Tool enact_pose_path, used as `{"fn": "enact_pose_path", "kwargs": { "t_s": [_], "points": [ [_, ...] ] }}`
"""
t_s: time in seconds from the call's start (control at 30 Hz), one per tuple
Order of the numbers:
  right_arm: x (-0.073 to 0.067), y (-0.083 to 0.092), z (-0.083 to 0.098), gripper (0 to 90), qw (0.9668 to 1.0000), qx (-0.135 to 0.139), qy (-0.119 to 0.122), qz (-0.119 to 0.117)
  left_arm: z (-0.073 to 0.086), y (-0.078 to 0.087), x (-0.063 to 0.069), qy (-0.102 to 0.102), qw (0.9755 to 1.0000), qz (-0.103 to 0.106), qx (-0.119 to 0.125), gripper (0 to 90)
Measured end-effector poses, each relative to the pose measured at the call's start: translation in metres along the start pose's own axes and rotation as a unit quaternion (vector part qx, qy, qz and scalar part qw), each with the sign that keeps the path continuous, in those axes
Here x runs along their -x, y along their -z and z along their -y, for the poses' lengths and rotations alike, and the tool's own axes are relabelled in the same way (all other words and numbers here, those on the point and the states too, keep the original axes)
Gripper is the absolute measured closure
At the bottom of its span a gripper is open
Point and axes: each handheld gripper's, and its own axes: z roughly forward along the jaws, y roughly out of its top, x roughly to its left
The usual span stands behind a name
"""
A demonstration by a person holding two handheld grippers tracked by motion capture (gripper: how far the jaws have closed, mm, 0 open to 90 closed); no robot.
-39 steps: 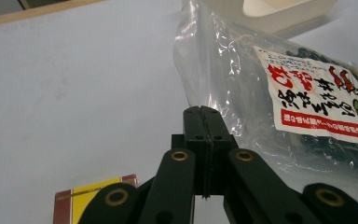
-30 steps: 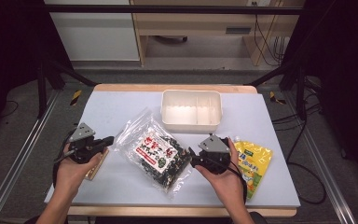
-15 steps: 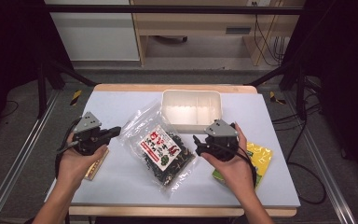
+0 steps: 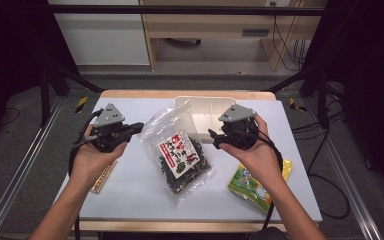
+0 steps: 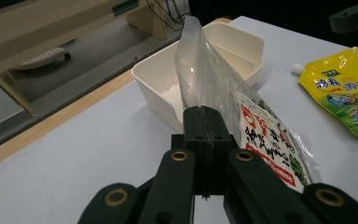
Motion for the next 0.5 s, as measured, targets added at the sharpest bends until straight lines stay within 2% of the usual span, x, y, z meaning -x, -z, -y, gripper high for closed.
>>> {"fn": "enact_pose_path", "kwargs": {
  "t_s": [0.17, 0.23, 0.33, 0.5],
  "points": [
    [0.01, -0.013, -0.009, 18.5, 0.9996, -0.014, 0.0, -0.025, -0.012, -0.011, -0.007, 0.002, 0.9999, 0.013, -0.006, 90.0],
    [0.013, -0.017, -0.012, 17.6, 0.9993, -0.017, 0.001, -0.033, -0.017, -0.015, -0.008, 0.008, 0.9998, 0.02, -0.001, 90.0],
    [0.018, -0.021, -0.015, 14.1, 0.9985, -0.016, 0.005, -0.052, -0.025, -0.018, -0.009, -0.002, 0.9997, 0.025, -0.003, 90.0],
    [0.025, -0.024, -0.019, 14.9, 0.9974, -0.019, 0.017, -0.068, -0.037, -0.023, -0.006, -0.015, 0.9994, 0.033, -0.003, 90.0]
  ]
}}
